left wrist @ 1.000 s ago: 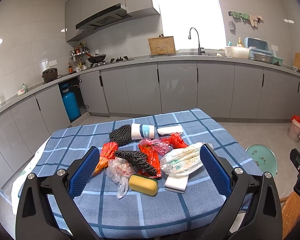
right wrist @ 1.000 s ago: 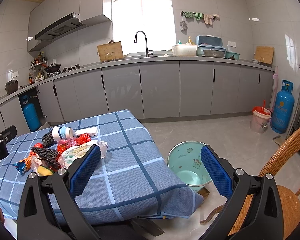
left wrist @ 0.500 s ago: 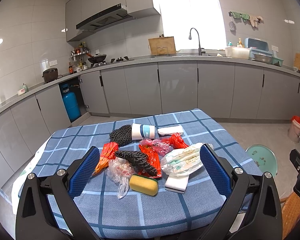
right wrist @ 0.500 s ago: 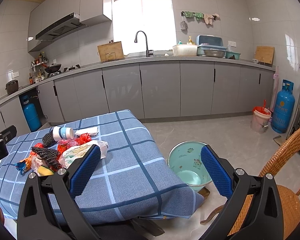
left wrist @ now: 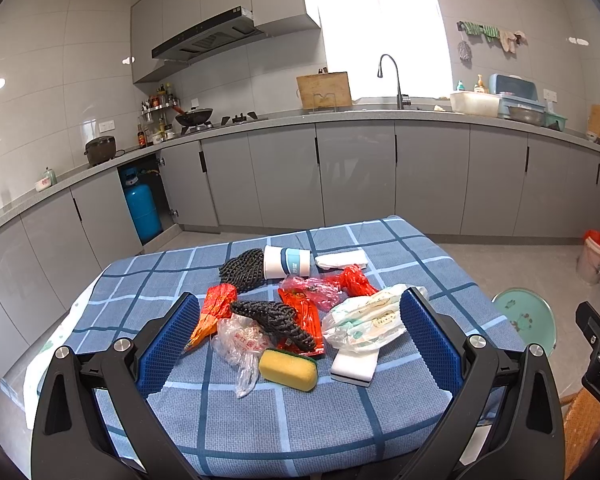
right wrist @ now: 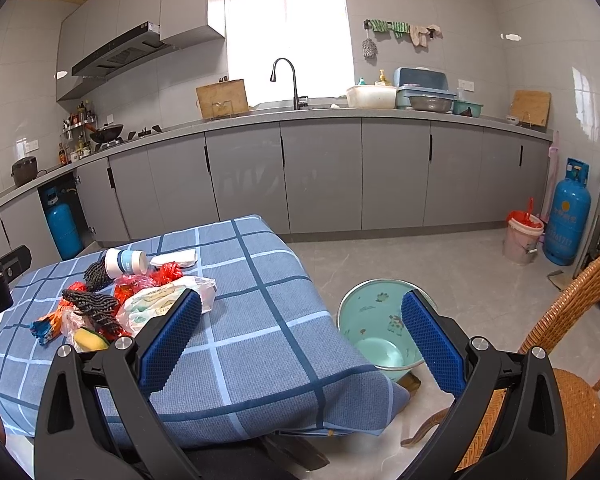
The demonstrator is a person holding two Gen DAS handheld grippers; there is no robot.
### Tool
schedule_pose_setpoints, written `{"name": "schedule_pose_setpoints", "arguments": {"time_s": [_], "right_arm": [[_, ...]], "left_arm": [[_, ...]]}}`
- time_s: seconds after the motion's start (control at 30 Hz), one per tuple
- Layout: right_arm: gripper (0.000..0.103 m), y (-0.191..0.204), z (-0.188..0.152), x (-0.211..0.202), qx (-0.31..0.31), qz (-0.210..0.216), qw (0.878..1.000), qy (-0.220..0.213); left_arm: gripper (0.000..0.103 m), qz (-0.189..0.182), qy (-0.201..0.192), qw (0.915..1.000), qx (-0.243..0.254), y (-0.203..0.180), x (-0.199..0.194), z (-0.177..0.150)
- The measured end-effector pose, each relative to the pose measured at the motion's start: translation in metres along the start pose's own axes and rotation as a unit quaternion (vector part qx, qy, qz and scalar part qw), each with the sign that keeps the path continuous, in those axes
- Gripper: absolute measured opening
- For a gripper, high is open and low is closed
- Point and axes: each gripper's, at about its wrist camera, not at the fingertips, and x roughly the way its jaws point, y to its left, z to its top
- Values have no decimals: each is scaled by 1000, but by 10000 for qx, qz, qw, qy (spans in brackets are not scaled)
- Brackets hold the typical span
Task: Collect trash
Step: 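Grasp the orange-blue snack wrapper with the left tool while the right tool grasps the white wrapped bag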
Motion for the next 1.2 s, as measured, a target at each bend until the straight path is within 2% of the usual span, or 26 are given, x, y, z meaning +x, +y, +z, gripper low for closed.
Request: {"name": "schedule_pose_setpoints", "arguments": {"time_s": [0.5, 0.83, 1.2], "right_arm": [[98, 13, -5, 50, -27, 192, 9994, 289], [98, 54, 7, 102, -415, 577, 9957, 588], [98, 99, 11, 151, -861, 921, 9881, 877]], "left_arm": [[99, 377, 376, 9986, 9, 16, 42, -7], [99, 796, 682, 9944, -148, 45, 74, -12], [99, 1156, 1175, 9859, -296, 77, 123, -25]]}}
